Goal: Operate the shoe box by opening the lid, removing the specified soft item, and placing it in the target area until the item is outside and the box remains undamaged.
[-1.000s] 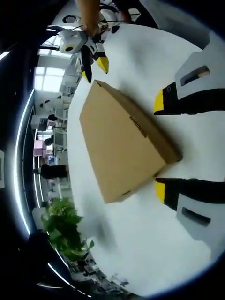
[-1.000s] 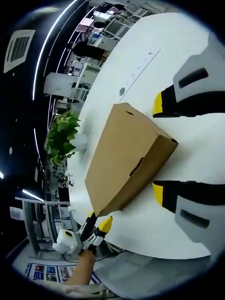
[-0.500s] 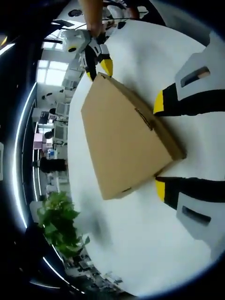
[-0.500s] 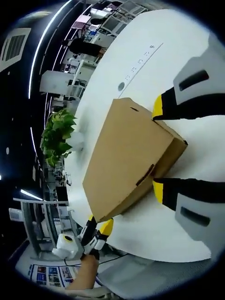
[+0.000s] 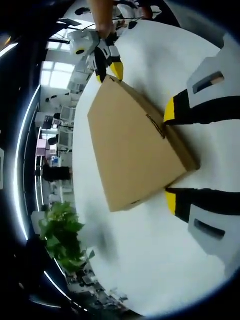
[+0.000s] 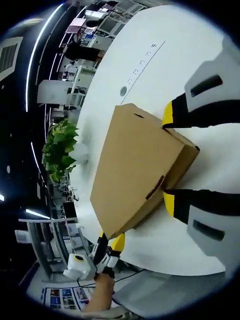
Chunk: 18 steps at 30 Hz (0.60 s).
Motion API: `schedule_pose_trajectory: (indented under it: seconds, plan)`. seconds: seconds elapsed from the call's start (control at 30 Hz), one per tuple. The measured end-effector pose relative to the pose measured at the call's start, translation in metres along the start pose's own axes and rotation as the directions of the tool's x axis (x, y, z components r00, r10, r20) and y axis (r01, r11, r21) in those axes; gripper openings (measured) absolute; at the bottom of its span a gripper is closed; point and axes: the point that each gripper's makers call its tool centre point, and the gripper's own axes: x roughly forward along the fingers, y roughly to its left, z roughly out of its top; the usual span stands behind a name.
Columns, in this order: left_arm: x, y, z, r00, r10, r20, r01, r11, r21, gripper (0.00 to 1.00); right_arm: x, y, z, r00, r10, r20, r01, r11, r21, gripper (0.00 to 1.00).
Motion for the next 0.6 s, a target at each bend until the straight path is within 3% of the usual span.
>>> schedule_pose_trajectory:
  seconds: [0.6]
  plan:
    - [-0.002, 0.007, -0.002, 0.999, -0.041, -0.034, 0.041, 0.999, 0.022, 0.48, -0.002, 0.011, -0.002, 0.999, -0.039, -0.014, 0.039, 0.999, 0.031, 0.43]
